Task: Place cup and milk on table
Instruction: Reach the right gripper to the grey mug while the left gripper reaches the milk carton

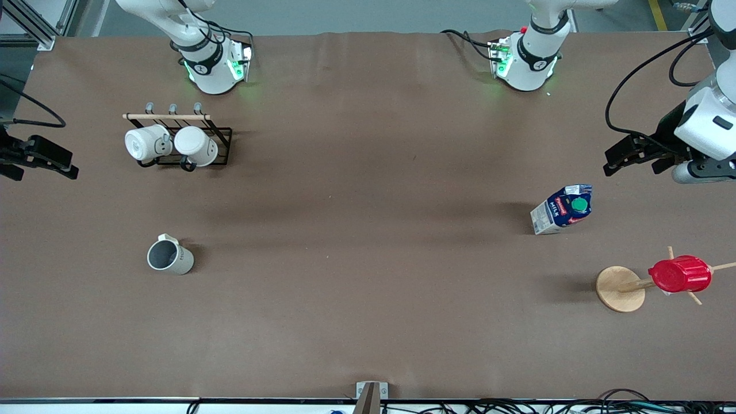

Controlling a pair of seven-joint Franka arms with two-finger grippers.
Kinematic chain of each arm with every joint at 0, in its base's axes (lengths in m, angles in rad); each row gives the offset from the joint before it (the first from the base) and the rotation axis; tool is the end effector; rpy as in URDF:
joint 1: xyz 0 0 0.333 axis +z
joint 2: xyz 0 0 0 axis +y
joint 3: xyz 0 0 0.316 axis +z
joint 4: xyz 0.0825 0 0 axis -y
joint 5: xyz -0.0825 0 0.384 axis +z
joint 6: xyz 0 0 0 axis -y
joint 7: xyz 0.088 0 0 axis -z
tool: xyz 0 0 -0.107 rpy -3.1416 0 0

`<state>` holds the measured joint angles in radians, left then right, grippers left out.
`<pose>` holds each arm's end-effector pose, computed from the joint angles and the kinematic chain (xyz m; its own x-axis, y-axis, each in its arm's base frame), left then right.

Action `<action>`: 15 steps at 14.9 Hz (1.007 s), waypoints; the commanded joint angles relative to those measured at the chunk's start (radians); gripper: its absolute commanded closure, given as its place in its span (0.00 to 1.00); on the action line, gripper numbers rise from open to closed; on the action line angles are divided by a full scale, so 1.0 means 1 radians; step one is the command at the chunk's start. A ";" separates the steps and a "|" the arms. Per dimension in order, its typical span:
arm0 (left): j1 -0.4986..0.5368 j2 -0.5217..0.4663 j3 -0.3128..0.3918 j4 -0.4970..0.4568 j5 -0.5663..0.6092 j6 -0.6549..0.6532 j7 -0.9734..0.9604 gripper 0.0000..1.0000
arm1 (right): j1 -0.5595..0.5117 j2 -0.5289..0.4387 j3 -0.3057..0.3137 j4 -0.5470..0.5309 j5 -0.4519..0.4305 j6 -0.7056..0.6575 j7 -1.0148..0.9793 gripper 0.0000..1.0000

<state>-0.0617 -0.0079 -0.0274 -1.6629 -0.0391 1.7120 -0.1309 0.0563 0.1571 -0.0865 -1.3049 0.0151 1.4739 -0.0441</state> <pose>0.5610 -0.0538 0.5978 0.9976 0.0473 0.0513 0.0450 -0.9979 0.0458 0.5927 -0.0112 0.6503 0.9998 0.0166 0.0125 0.0166 -0.9999 -0.0009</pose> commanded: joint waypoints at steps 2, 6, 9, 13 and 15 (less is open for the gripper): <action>-0.006 -0.004 0.000 0.003 0.045 0.006 0.008 0.00 | 0.004 -0.022 0.007 -0.028 -0.020 0.008 0.013 0.00; -0.007 -0.003 -0.003 0.003 0.045 0.011 -0.006 0.00 | 0.002 -0.022 0.007 -0.028 -0.021 0.005 0.007 0.00; -0.006 0.002 -0.002 0.003 0.035 0.011 -0.010 0.01 | 0.005 -0.015 0.007 -0.027 -0.023 0.005 0.004 0.00; -0.003 0.008 -0.003 -0.017 0.034 0.024 -0.026 0.01 | 0.000 0.056 0.005 -0.033 -0.024 0.023 -0.051 0.00; -0.003 0.006 -0.003 -0.059 0.034 0.069 -0.023 0.01 | -0.003 0.125 0.007 -0.043 -0.023 0.063 -0.057 0.00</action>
<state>-0.0619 -0.0018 -0.0300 -1.6860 -0.0138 1.7380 -0.1445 0.0568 0.2134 -0.0850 -1.3374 0.0147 1.4971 -0.0820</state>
